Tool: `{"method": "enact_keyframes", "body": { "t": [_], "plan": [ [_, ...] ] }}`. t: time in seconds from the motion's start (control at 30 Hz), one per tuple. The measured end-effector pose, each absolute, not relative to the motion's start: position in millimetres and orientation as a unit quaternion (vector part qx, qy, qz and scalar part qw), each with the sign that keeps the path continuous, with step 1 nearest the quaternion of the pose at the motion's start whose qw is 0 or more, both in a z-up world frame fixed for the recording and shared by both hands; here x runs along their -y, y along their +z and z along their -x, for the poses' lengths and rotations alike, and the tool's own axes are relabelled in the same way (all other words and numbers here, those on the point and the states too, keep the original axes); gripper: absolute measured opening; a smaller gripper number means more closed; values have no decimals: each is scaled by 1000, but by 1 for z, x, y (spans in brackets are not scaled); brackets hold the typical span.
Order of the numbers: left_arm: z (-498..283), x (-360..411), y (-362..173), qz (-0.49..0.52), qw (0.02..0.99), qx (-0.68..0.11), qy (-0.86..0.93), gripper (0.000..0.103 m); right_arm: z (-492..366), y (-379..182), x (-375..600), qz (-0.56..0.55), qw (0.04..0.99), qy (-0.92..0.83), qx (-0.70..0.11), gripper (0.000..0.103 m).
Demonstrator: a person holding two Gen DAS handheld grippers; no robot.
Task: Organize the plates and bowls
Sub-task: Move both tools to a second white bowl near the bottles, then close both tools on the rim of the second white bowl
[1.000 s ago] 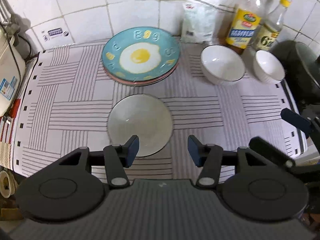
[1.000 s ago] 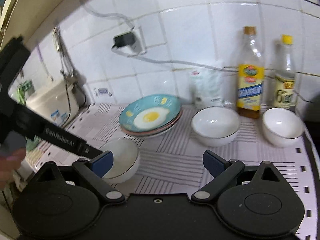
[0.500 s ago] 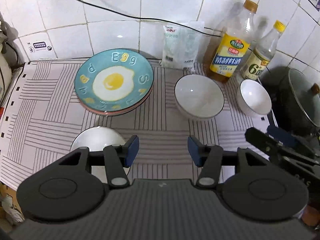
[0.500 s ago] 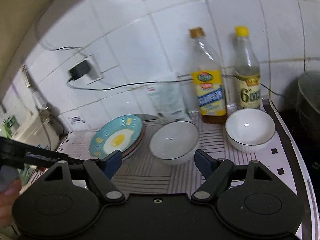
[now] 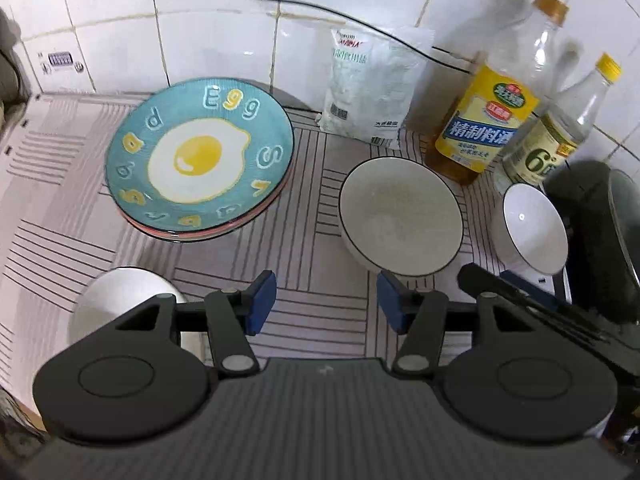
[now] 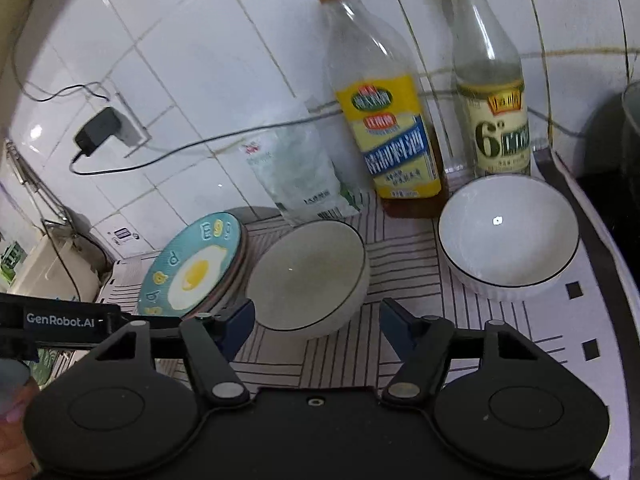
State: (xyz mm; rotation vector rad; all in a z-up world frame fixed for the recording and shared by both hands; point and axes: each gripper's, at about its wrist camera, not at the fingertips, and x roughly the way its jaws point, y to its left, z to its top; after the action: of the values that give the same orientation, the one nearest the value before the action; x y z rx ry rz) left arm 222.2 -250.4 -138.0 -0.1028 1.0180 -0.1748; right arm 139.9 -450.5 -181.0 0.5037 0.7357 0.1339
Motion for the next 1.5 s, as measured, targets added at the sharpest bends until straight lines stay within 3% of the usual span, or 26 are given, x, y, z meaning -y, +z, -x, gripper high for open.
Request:
{"method": "enact_keyframes", "body": {
  "t": [0.43,0.53,0.77,0.83,0.9,0.93,1.5],
  "plan": [
    [-254,264,-172,61,869,-487,-64,55,-191,-225,463,-318,865,43,-386,45],
    [-261,269,-178,61,868,-487,-78,55,-194,-230,459,-318,862,33,-393,28],
    [-277,281,-187,43,869,-486,-83,51,-201,-231,456,-303,868,16,-393,25],
    [-281,281,-189,47,865,-491,-90,43,-204,-231,455,-293,869,12,-398,24],
    [-282,282,-191,47,865,-490,-94,18,-208,-231,454,-285,870,9,-403,23],
    [-281,282,-191,48,865,-490,-98,12,-209,-231,453,-282,870,8,-404,23],
    [-249,283,-163,-8,857,-504,-109,13,-196,-214,447,-276,858,19,-433,20]
  ]
}}
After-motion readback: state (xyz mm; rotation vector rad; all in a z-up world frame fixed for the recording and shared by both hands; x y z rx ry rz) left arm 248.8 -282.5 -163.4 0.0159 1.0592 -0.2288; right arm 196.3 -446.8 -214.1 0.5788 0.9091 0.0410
